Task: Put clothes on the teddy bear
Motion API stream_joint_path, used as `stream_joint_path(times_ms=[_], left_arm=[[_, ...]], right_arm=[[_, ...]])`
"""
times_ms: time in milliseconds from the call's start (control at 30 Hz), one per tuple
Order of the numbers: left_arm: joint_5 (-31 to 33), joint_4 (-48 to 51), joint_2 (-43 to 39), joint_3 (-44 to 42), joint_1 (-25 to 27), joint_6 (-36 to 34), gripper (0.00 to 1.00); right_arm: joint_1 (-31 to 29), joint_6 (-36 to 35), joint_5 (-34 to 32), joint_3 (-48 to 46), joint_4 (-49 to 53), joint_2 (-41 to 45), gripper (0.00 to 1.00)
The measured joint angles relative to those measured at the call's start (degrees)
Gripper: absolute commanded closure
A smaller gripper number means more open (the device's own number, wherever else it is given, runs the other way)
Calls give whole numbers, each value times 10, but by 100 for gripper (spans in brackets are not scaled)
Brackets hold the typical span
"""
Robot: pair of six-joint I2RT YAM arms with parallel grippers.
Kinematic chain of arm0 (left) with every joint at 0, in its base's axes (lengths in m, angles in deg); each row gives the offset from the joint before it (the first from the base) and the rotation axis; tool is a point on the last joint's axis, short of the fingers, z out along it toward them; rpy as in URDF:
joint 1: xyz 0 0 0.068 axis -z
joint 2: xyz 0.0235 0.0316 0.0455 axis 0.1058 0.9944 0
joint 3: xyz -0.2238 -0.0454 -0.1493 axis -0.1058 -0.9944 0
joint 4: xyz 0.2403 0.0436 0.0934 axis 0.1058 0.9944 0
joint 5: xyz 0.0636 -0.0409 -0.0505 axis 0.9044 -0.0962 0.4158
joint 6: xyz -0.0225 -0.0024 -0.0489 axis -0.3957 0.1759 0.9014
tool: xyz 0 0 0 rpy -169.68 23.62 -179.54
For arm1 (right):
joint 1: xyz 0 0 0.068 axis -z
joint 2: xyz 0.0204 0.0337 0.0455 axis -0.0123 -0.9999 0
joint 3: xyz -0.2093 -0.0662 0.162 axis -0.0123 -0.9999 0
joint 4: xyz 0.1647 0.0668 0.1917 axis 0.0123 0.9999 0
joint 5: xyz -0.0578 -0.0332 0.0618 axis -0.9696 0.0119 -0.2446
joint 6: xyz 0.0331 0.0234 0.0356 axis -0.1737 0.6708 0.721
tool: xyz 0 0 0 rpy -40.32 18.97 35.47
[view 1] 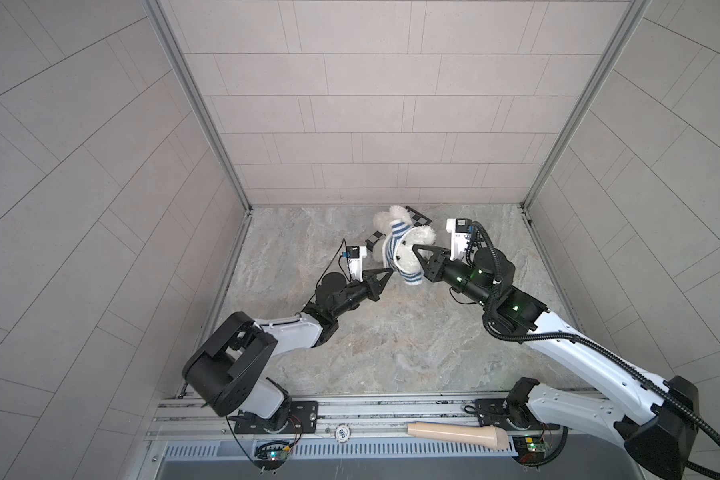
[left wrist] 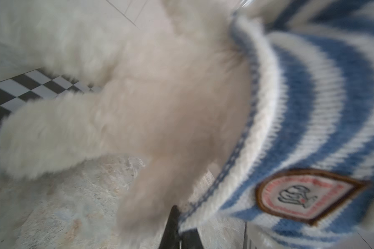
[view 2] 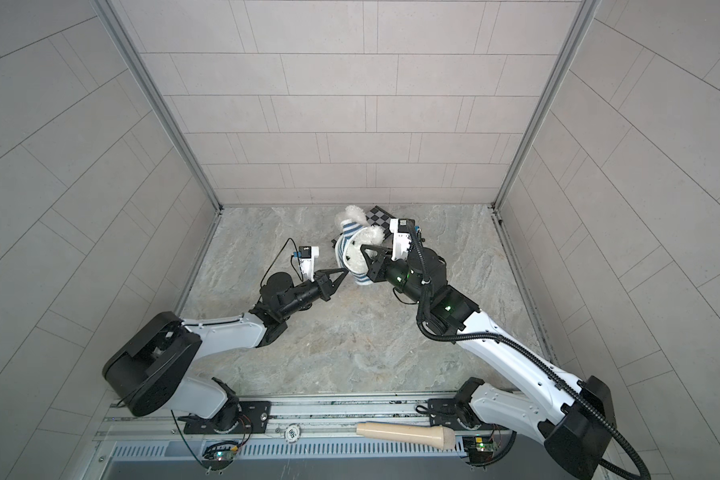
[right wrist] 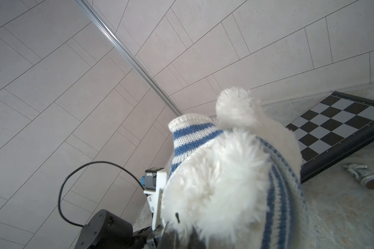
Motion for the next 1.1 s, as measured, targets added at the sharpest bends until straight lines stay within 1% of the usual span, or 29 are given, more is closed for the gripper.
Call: stream_joint_path(times_ms=[167, 367, 600, 800, 933, 1100], left_arm=[[-1, -48, 54, 0, -18, 19, 100], [10, -71, 67, -6, -28, 19, 100], [22, -71, 46, -20, -62, 0, 100], [32, -51, 21, -21, -64, -30, 100], [49, -24, 1, -21, -64, -56, 100], [73, 7, -24, -24, -64, -83, 100]], right_arm=[[0, 10, 24, 0, 3, -14, 100], [3, 14, 47, 0, 19, -16, 100], [41, 33, 130, 11, 21, -31, 100], [57, 31, 179, 33, 32, -31, 100], [80, 41, 222, 42, 30, -31, 100], [96, 50, 255, 42, 30, -31, 100]])
